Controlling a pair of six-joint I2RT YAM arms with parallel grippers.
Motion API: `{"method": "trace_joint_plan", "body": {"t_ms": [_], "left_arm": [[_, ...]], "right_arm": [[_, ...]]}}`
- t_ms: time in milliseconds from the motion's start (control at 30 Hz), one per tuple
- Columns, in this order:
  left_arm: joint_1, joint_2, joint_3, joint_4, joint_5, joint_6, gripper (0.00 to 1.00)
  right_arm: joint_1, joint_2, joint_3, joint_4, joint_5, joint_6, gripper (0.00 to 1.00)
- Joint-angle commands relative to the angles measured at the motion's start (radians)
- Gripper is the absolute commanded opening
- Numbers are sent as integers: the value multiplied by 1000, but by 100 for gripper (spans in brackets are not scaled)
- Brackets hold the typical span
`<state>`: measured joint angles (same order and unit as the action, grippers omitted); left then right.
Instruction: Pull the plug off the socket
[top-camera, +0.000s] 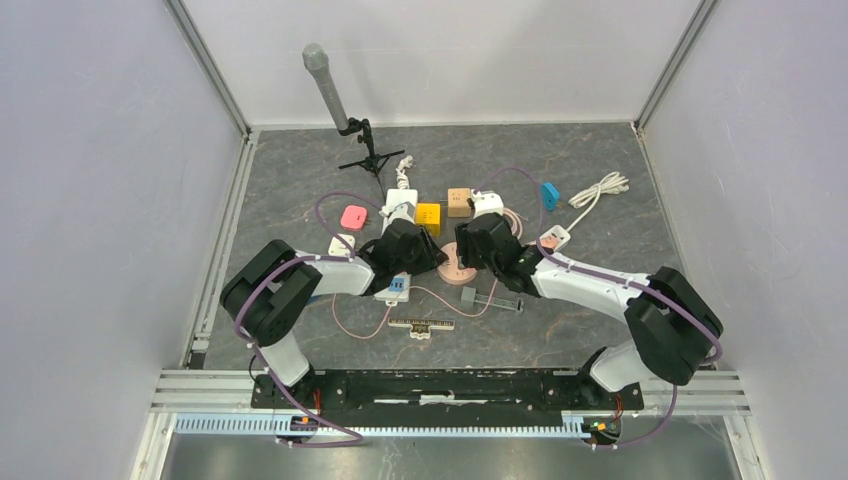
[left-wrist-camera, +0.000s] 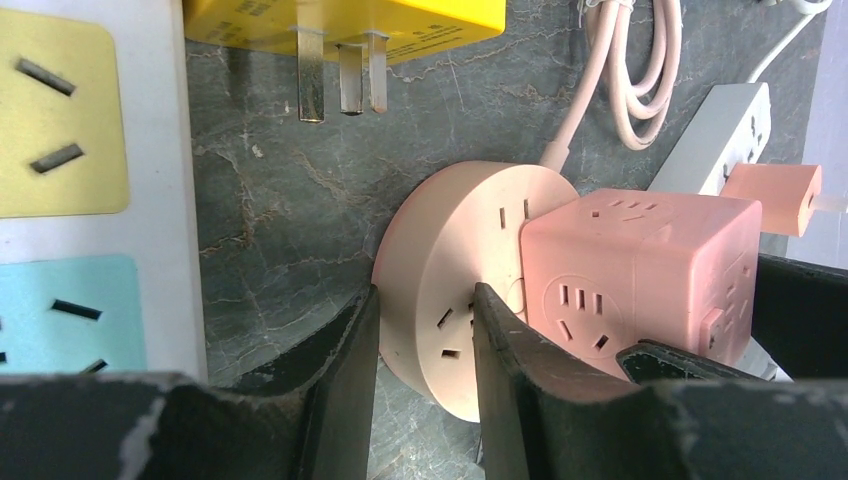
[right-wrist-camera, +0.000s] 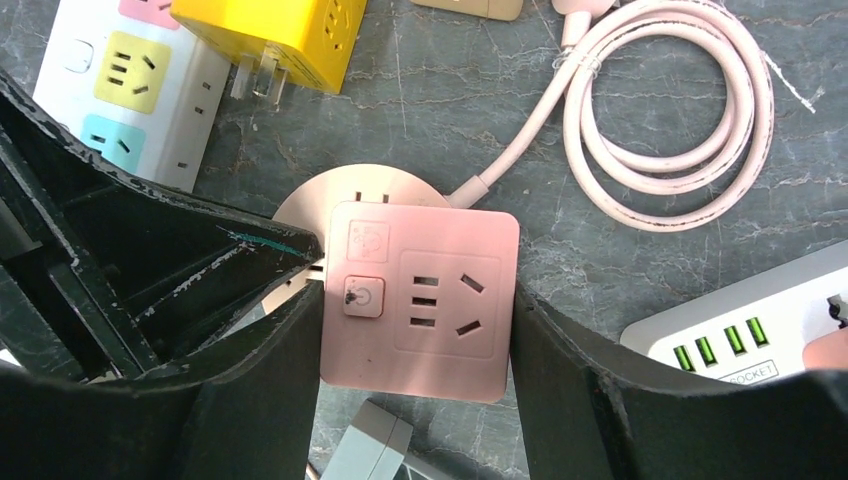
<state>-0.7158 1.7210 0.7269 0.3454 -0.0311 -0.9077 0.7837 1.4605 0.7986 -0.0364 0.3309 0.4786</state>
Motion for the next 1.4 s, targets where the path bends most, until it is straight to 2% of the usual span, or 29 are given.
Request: {"method": "trace_joint_plan", "body": {"t_ms": [0,133,300,433,633,700,833,900,1000,1100,1200,1267,1367], "left_arm": [[-13,74,-43,-167,-52,38,37],[-13,75,-47,-172,-53,57,36],[-13,69,-62,-171,-72,66,34],[-13,75,-65,-169,-76,69,34],[-13,90,-64,-166,-74,56,33],[-13,85,-72,-166,-80,53,31],[-13,78,-85,-166,-90,59,31],[-14,81,-83,-165,-85,64,31],[-13,86,-76,-163,-80,67,31],[-13,90,-69,-163,-82,68,31],[-13,95,-67,-169,-86,69,31],[-13,99,-67,-172,-92,69,31],[-13,101,-68,-172,-95,76,31]], "right_arm": [[84,41,92,40,-83,-2,0],[111,51,96,-3,-42,-5,0],[77,-66,45,62,-142,44,0],[68,-66,33,84,-172,59,0],[169,52,142,-37,-10,-20,0],[167,35,140,-19,-40,-18,0],[83,-72,47,132,-222,67,0],[64,-103,28,148,-247,81,0],[84,-76,48,116,-205,43,0],[150,19,125,-13,-61,-15,0],[180,83,196,-105,15,-39,0],[178,67,197,-90,-6,-44,0],[152,-36,152,19,-126,-37,0]]}}
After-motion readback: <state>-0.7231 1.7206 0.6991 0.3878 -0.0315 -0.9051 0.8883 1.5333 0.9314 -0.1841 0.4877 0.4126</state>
